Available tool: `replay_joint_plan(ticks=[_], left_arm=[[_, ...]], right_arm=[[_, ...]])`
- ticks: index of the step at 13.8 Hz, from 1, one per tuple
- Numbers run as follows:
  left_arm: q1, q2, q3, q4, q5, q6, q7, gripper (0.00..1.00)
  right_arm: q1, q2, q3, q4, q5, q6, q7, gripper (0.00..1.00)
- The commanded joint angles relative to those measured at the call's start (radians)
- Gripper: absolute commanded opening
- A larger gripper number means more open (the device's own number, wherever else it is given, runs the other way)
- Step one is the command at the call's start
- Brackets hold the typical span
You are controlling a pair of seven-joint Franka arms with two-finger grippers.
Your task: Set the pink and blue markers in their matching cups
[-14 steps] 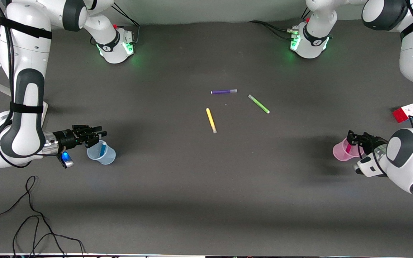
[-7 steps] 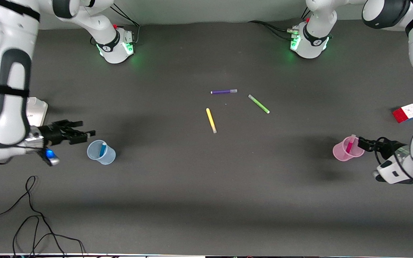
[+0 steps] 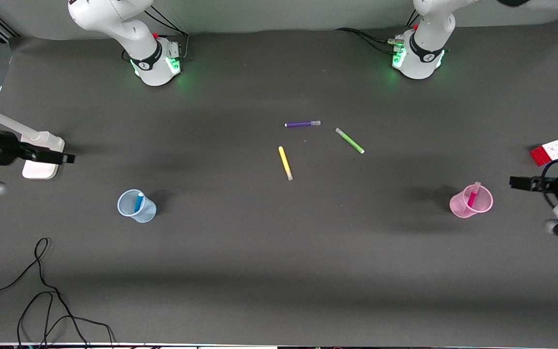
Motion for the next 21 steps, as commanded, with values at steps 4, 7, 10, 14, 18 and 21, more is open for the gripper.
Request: replay_joint_plan(ticks=[4, 7, 10, 14, 18, 21], left_arm=[[0.015, -0.378, 0.010, -0.441, -0.103, 0.238, 0.009, 1.00], [0.029, -0.495, 0.010, -0.579, -0.149, 0.332, 0.009, 1.00], [-0.098, -0.532, 0.118, -0.577, -0.195, 0.338, 0.003, 1.00], [-0.304, -0.567, 0.312, -0.577, -0.224, 0.335, -0.001, 1.00], [-0.310, -0.572, 0.308, -0.577, -0.213, 0.324, -0.011, 1.00], [-0.310, -0.575, 0.308, -0.579, -0.212, 0.327, -0.011, 1.00]], right_arm=[[0.107, -0.124, 0.009, -0.021, -0.181, 0.092, 0.006, 1.00], [-0.023, -0.172, 0.137, -0.025, -0.190, 0.065, 0.008, 1.00], [-0.441, -0.241, 0.588, -0.084, -0.209, 0.077, 0.008, 1.00], [-0.508, -0.307, 0.720, -0.154, -0.210, 0.094, 0.009, 1.00], [-0.438, -0.296, 0.729, -0.105, -0.252, 0.063, 0.011, 1.00], [-0.378, -0.293, 0.717, -0.099, -0.279, 0.037, 0.009, 1.00]])
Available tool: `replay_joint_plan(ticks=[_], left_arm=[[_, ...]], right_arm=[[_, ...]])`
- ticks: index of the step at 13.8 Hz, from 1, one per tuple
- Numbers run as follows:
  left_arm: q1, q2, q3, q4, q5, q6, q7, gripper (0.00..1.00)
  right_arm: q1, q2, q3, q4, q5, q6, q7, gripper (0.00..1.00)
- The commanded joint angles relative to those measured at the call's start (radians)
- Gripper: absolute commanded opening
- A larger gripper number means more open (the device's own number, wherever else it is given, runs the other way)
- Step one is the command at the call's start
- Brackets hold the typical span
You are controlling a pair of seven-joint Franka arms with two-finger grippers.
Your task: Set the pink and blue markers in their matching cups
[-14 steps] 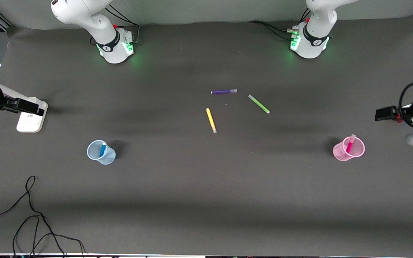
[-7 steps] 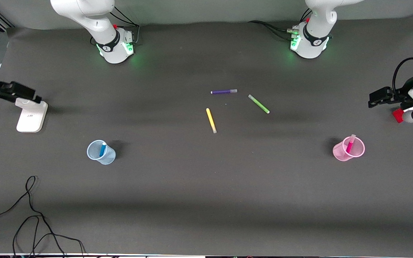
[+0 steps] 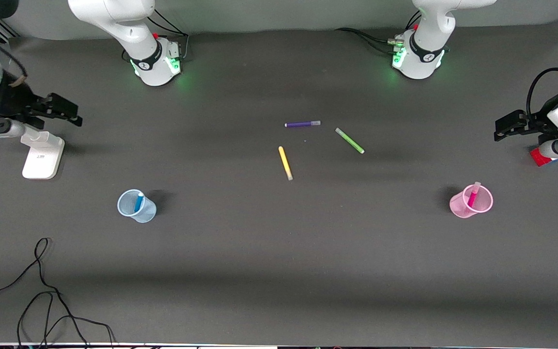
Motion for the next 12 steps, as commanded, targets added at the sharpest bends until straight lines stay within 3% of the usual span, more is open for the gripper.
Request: replay_joint_plan(ticks=[1, 3, 7, 12], left_arm=[[-0.024, -0.033, 0.020, -0.032, -0.001, 0.009, -0.011, 1.00], [-0.026, -0.033, 0.019, -0.033, 0.000, 0.007, -0.011, 1.00], [-0.021, -0.035, 0.011, -0.035, 0.008, 0.004, -0.010, 1.00], [-0.020, -0.033, 0.013, -0.035, 0.008, 0.003, -0.010, 1.00]], right_arm=[[0.047, -0.007, -0.014, 0.011, -0.035, -0.019, 0.009, 1.00], [0.049, -0.007, -0.019, 0.022, -0.026, -0.021, 0.012, 1.00], [0.108, 0.010, -0.101, 0.051, 0.011, -0.019, 0.008, 1.00], [0.102, 0.024, -0.103, 0.064, 0.011, -0.021, 0.008, 1.00]])
